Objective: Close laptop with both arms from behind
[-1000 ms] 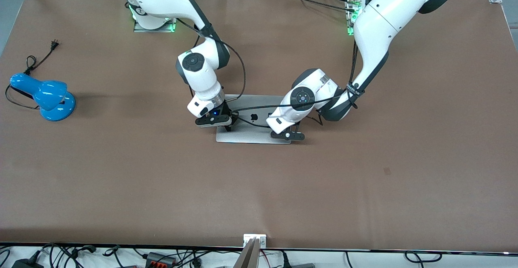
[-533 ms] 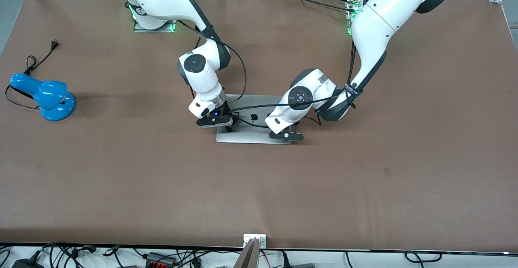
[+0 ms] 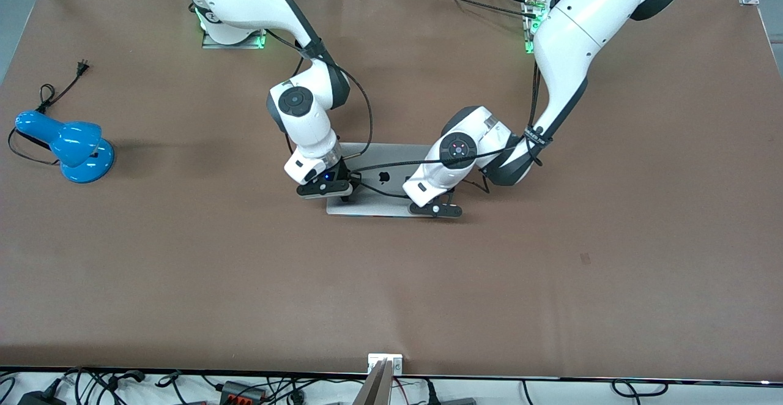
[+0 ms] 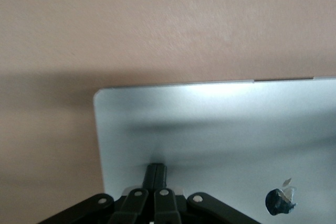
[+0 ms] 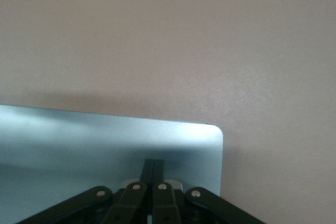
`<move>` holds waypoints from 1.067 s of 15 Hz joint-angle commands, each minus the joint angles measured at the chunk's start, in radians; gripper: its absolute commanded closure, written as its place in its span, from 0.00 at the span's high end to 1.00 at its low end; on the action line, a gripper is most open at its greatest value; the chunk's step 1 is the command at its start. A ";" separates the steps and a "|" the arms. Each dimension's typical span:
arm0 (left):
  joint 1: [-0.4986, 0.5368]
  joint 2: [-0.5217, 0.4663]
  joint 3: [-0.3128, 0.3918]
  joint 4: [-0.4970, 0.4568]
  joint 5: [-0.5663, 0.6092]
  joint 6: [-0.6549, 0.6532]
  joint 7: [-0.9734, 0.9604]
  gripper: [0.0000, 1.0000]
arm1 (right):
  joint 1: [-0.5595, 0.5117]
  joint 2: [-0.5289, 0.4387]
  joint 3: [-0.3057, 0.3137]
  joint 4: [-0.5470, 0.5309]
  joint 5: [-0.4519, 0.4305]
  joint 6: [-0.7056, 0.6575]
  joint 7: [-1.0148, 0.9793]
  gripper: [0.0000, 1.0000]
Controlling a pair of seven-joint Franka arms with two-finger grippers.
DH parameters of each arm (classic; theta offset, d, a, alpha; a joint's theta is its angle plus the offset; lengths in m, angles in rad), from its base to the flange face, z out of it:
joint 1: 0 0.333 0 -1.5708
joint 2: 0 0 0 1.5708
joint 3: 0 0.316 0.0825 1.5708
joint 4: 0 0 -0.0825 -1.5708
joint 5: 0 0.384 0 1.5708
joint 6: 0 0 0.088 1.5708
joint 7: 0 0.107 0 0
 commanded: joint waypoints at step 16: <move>0.454 -0.423 -0.217 -0.014 -0.031 -0.591 0.328 0.03 | -0.008 -0.354 -0.201 0.416 -0.012 -1.276 -0.095 1.00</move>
